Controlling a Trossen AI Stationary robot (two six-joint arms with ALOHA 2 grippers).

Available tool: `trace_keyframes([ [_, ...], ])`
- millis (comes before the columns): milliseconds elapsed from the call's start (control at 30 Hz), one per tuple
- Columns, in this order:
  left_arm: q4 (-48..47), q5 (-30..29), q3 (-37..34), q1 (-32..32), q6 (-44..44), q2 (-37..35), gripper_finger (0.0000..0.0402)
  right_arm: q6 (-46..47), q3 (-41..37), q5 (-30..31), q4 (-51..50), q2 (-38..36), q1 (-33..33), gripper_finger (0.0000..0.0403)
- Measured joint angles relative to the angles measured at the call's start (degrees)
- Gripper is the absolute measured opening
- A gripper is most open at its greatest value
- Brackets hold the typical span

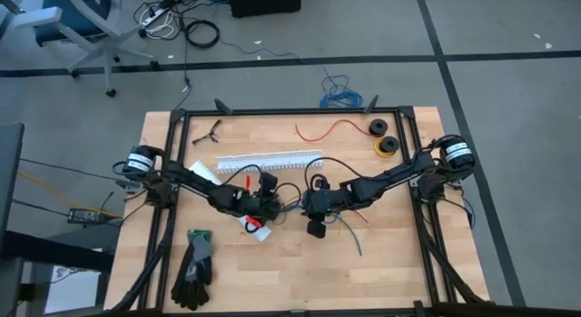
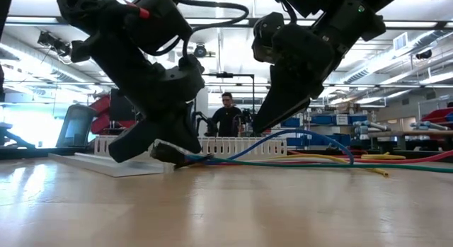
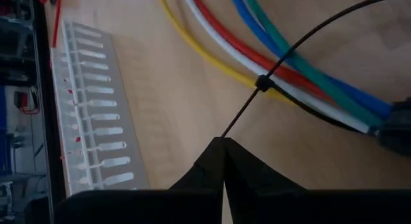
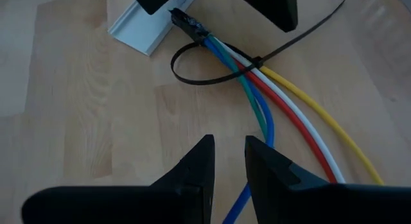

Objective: Ziptie cables
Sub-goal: Wrap the cables with the black zip tie

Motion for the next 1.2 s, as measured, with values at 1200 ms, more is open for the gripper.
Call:
trace_keyframes([
  [1200,5.9,-16.4,4.2,0.1,16.9,4.5,0.0003,1.2,0.0,8.3,1.7,0.0,1.7,0.0075],
])
